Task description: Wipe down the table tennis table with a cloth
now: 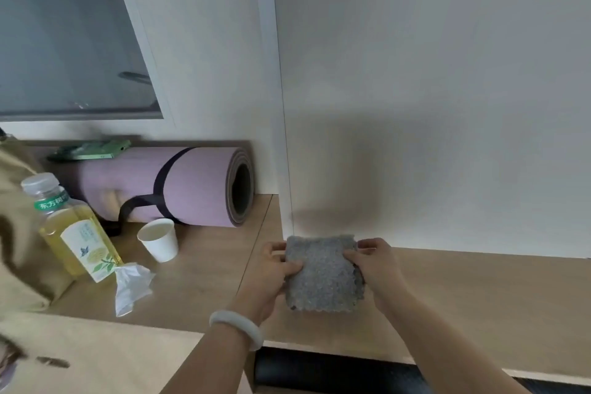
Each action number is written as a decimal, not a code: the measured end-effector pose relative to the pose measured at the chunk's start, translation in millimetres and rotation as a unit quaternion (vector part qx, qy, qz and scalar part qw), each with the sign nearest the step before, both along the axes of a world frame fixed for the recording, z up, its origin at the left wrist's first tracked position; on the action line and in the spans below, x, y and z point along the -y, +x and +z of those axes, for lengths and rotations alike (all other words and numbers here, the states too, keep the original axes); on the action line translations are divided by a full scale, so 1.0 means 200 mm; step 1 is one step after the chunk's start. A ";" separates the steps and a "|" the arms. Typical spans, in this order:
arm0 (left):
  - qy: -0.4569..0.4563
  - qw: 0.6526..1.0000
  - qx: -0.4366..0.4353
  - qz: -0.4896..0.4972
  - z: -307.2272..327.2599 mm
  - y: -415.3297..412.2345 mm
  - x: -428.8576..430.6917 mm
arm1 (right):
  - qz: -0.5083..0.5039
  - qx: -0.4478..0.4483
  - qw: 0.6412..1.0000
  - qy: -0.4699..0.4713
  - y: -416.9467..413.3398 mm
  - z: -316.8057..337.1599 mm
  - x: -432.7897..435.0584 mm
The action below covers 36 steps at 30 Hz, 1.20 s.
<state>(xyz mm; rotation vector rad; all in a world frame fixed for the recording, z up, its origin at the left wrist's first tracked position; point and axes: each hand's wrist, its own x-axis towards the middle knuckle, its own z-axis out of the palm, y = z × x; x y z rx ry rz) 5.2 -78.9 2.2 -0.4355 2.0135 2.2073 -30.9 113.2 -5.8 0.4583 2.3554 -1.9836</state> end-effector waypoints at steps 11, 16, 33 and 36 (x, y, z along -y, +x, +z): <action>-0.557 0.765 -0.273 -0.176 -0.26 -0.18 -0.07 | 0.243 -0.188 0.837 0.452 -0.06 -0.27 0.15; -0.624 0.695 -0.227 -0.276 -0.32 -0.24 -0.03 | 0.224 -0.182 0.797 0.530 -0.04 -0.28 0.16; -0.628 0.689 -0.213 -0.292 -0.37 -0.30 -0.04 | 0.244 -0.057 0.810 0.530 -0.03 -0.32 0.10; -0.645 0.682 -0.192 -0.286 -0.37 -0.28 -0.05 | 0.257 -0.058 0.805 0.532 0.05 -0.31 0.06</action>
